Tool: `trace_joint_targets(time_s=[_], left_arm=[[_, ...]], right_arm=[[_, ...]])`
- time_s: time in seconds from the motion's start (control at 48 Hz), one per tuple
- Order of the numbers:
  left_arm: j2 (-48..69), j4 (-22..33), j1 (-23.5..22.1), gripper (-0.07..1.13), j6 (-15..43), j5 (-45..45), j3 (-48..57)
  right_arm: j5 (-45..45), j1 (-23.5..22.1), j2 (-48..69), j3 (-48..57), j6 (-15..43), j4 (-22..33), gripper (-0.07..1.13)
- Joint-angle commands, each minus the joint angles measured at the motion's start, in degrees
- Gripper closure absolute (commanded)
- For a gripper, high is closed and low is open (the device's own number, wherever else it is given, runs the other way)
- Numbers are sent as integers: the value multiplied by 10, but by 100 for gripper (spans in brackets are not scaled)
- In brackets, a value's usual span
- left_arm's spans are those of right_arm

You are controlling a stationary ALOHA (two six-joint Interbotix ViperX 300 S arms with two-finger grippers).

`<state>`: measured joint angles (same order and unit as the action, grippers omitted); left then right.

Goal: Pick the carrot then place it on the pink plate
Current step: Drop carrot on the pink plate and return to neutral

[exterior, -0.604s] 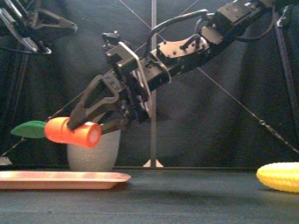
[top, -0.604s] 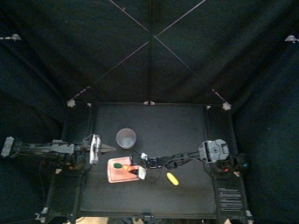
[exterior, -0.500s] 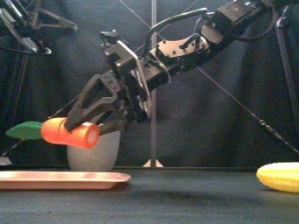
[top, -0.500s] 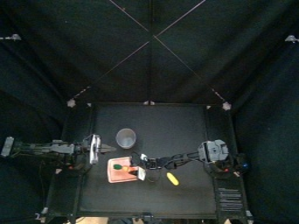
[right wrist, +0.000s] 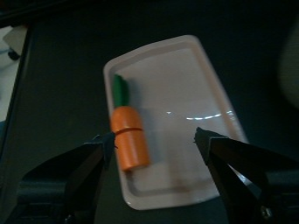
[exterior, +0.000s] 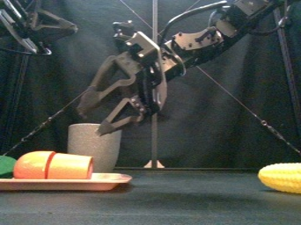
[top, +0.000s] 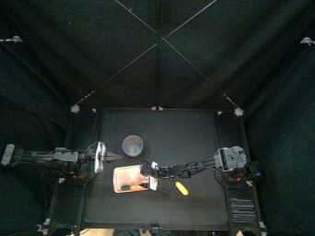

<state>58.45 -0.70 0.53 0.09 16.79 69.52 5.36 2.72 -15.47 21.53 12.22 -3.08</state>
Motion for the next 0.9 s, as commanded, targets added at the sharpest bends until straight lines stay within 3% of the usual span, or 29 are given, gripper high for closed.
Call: trace_joint_targets(time_s=[0.021,0.354,0.562,0.896], left_arm=[[-1,-3,-2,108,0,3,-9],[3,-18,-1,108,0,4,-8],[3,-16,-1,108,-1,4,-7],[4,3,-1,108,-2,4,-8]], right_arm=[[30,-45,85,45,-1,5,2],[113,-58,301,179,-4,42,2],[145,-42,432,265,-3,91,2],[184,-23,626,379,1,115,2]])
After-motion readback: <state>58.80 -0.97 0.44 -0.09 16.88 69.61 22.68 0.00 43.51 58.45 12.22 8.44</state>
